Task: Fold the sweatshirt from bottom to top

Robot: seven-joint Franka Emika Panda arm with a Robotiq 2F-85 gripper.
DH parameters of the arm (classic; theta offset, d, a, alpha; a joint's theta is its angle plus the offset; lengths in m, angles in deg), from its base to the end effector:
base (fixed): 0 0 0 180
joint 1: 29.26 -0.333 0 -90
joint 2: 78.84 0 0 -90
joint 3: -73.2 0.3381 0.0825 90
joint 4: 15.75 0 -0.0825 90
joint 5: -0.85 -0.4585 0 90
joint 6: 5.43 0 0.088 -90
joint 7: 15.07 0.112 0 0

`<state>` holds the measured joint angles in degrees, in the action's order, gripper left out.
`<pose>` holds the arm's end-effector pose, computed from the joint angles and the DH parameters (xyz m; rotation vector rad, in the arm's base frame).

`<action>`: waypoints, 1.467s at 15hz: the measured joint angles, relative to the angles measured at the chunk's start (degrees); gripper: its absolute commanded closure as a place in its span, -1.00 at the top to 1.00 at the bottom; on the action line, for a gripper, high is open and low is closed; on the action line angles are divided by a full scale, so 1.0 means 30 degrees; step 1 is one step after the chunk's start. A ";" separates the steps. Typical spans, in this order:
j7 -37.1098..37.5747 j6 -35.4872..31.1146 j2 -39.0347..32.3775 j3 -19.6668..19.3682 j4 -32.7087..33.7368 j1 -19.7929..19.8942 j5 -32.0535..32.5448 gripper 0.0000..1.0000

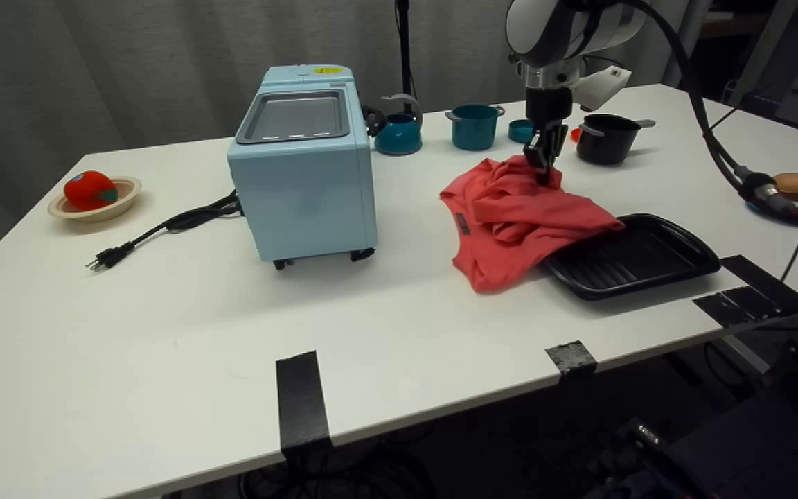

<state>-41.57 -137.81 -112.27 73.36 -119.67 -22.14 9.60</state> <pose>0.6990 -0.0890 0.1694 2.9828 0.6805 -0.1739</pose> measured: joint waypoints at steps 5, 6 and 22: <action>0.0400 0.0001 0.1240 0.0119 -0.0952 -0.0686 0.0537 -0.97; 0.0447 0.0001 0.1503 0.0254 -0.1082 -0.0793 0.0537 -0.97; 0.2754 -0.0472 0.2093 0.0700 -0.0861 -0.2023 -0.0051 1.00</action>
<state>-33.31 -139.22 -105.99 75.46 -122.26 -28.20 9.45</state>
